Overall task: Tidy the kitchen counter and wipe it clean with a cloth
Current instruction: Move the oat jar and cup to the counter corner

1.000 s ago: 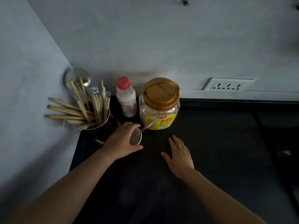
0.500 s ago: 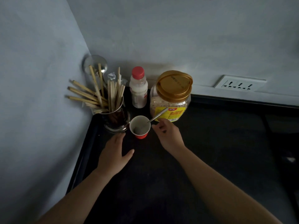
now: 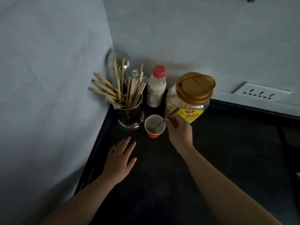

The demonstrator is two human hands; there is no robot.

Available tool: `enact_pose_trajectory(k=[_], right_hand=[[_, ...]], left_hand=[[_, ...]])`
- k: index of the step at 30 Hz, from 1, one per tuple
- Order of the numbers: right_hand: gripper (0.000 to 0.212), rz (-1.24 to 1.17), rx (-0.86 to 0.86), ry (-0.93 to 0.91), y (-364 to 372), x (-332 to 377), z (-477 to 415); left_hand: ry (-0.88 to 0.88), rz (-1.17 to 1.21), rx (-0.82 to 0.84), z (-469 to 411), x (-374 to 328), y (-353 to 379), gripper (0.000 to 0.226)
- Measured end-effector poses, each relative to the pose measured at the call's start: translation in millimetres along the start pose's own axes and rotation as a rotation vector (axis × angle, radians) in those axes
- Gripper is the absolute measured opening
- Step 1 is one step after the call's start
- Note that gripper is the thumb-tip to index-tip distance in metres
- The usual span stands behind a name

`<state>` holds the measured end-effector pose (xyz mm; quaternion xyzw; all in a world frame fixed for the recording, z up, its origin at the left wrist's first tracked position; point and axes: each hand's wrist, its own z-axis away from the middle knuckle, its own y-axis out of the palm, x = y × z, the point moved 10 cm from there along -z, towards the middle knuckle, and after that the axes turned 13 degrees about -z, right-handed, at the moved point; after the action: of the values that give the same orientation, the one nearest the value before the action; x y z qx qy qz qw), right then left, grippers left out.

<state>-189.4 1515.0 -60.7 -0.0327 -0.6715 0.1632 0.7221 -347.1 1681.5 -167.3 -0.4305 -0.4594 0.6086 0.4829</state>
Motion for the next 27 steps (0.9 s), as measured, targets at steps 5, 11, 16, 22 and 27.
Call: enact_pose_trajectory(k=[5, 11, 16, 22, 27], right_hand=[[0.005, -0.018, 0.023, -0.116, -4, 33, -7], [0.014, -0.223, -0.038, -0.256, -18, 106, -17], [0.008, -0.472, -0.041, -0.368, -11, 162, -22], [0.01, -0.235, 0.063, -0.261, 43, 131, -26], [0.012, 0.073, 0.153, -0.123, 70, 78, -25]], left_hand=[[0.01, 0.017, -0.027, 0, 1, -1, 0.06], [-0.016, 0.003, -0.008, -2, 2, -3, 0.059], [-0.024, 0.005, 0.006, -1, 0, -2, 0.059], [-0.02, 0.012, 0.01, 0, 0, -1, 0.06], [-0.02, 0.013, 0.02, 1, 2, -1, 0.06]])
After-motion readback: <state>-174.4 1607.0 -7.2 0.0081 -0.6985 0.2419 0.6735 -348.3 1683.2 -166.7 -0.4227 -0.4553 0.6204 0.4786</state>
